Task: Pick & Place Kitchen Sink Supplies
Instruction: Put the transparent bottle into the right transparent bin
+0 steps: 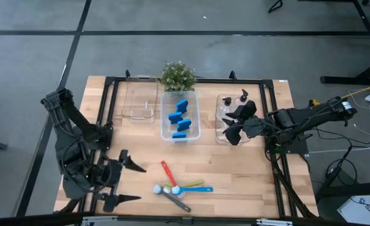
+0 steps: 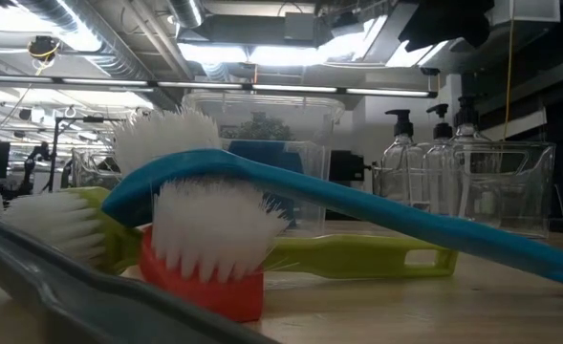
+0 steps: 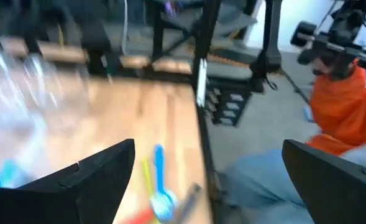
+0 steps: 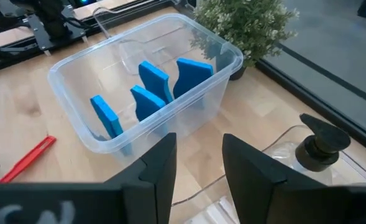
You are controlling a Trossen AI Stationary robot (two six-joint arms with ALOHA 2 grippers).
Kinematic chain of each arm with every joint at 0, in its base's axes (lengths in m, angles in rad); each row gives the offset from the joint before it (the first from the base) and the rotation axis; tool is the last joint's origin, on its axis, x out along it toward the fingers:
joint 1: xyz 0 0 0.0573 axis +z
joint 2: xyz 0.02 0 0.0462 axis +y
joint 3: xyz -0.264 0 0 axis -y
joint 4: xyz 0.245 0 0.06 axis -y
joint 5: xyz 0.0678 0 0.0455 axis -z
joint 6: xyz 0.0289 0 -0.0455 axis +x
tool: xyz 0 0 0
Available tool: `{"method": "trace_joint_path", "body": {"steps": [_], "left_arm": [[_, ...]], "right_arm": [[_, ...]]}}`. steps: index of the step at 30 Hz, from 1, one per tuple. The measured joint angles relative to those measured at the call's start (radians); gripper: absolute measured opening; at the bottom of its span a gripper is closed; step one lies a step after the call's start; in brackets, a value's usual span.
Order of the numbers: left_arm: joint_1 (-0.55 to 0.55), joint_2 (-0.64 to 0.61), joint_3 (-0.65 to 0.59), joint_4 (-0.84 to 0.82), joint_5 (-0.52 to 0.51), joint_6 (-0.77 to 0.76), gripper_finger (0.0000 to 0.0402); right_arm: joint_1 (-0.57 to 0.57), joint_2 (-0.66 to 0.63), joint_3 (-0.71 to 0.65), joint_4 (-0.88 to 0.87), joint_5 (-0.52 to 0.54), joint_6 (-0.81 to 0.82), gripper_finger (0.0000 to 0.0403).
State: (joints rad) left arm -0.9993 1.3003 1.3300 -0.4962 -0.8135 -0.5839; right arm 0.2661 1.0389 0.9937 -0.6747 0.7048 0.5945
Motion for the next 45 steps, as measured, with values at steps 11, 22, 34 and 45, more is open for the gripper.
{"method": "trace_joint_path", "body": {"steps": [11, 22, 34, 45], "left_arm": [[-0.053, 0.003, -0.001, -0.295, 0.290, -0.532, 0.0368], [-0.105, 0.020, -0.001, -0.564, 0.426, -0.756, 0.0367], [-0.140, 0.049, -0.001, -0.657, 0.666, -0.923, 0.0367], [-0.210, 0.049, -0.001, -0.660, 0.693, -1.064, 0.0367]], "right_arm": [[0.000, 0.002, -0.087, 0.013, -0.003, 0.019, 0.0129], [0.000, 0.002, -0.101, 0.084, -0.008, 0.050, 0.0129], [0.000, 0.002, -0.101, 0.104, -0.019, 0.049, 0.0129], [0.000, 0.002, -0.101, 0.105, -0.018, 0.035, 0.0129]]}}
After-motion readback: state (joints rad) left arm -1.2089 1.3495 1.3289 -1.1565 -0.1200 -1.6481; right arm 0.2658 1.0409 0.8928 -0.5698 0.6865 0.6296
